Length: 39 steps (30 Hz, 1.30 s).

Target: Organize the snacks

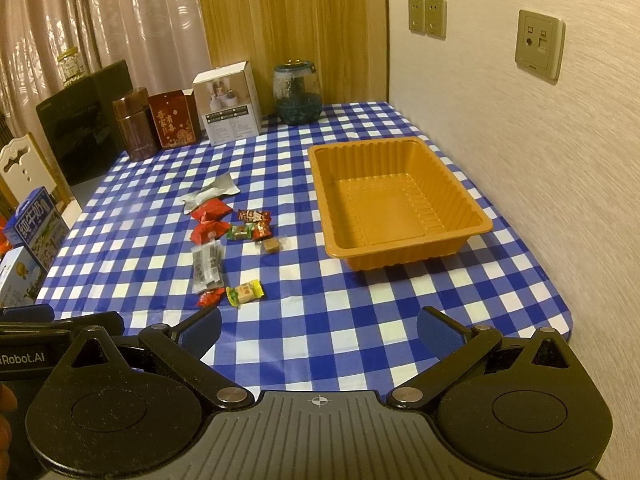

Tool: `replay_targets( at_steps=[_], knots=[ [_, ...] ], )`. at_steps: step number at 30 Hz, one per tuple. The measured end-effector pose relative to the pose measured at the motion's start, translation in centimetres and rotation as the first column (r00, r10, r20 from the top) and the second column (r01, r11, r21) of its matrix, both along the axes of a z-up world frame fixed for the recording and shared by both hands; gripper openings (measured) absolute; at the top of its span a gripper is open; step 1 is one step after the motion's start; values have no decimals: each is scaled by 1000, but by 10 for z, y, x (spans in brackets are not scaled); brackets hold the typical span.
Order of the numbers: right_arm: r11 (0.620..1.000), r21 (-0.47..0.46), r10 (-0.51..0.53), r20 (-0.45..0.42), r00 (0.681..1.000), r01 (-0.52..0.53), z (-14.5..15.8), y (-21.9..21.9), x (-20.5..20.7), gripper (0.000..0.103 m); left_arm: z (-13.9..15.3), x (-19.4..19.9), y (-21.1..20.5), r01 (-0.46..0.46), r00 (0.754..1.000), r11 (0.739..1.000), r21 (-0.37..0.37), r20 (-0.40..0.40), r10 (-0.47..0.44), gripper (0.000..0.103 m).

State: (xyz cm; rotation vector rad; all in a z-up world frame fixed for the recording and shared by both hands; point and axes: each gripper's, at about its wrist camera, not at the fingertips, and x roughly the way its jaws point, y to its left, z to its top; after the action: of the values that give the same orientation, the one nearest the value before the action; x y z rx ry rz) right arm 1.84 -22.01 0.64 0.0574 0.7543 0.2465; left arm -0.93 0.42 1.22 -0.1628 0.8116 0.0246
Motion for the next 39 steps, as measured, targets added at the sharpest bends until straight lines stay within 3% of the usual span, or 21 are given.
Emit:
replay_targets(
  at_steps=[23, 37, 38, 39],
  knots=[
    [1000, 6, -1, -3, 1000, 1, -2, 3, -1, 103, -1, -1, -1, -4, 1000, 1000, -11, 0, 4, 103],
    [999, 28, 20, 9, 1000, -21, -29, 12, 23, 103, -33, 32, 20, -30, 999, 999, 13, -42, 30, 103],
    [999, 31, 26, 10, 1000, -26, -32, 14, 25, 101, -37, 34, 24, -31, 999, 999, 15, -40, 31, 103],
    [999, 38, 36, 15, 999, -37, -35, 17, 28, 93, -40, 37, 27, -30, 999, 999, 17, -37, 31, 103]
  ],
)
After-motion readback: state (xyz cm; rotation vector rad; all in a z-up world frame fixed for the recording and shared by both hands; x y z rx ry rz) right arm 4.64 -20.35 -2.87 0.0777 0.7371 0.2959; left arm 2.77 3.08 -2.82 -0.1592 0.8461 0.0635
